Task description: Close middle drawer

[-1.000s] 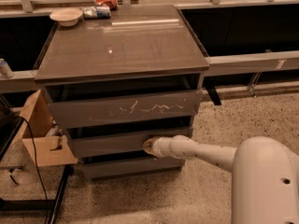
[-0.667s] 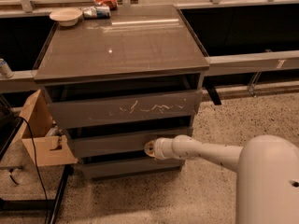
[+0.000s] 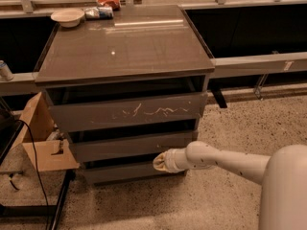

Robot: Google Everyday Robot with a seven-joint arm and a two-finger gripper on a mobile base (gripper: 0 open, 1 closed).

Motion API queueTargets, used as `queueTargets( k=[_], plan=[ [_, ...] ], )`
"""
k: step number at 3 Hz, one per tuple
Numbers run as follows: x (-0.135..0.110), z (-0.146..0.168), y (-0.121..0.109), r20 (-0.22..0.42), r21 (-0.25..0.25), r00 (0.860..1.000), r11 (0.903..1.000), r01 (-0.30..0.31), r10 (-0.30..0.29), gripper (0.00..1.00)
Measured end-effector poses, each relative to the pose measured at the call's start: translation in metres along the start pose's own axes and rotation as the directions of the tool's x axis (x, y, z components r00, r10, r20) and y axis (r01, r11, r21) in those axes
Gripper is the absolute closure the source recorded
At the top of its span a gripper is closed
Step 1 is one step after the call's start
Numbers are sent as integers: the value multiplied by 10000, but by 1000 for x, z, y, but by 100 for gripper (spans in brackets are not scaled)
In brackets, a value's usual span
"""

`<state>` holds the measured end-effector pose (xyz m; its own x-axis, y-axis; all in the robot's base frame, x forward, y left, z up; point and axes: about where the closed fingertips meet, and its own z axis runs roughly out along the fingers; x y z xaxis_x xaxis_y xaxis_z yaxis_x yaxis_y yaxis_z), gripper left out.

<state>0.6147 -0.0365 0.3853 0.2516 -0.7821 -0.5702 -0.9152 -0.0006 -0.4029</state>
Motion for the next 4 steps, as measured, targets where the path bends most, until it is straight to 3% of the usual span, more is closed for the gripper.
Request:
queueTargets(
  k=[1, 4],
  plan=[
    [-2, -1, 8, 81, -265, 9999, 9996, -69, 71, 83],
    [-2, -1, 8, 82, -266, 9999, 9996, -69, 71, 15]
  ],
)
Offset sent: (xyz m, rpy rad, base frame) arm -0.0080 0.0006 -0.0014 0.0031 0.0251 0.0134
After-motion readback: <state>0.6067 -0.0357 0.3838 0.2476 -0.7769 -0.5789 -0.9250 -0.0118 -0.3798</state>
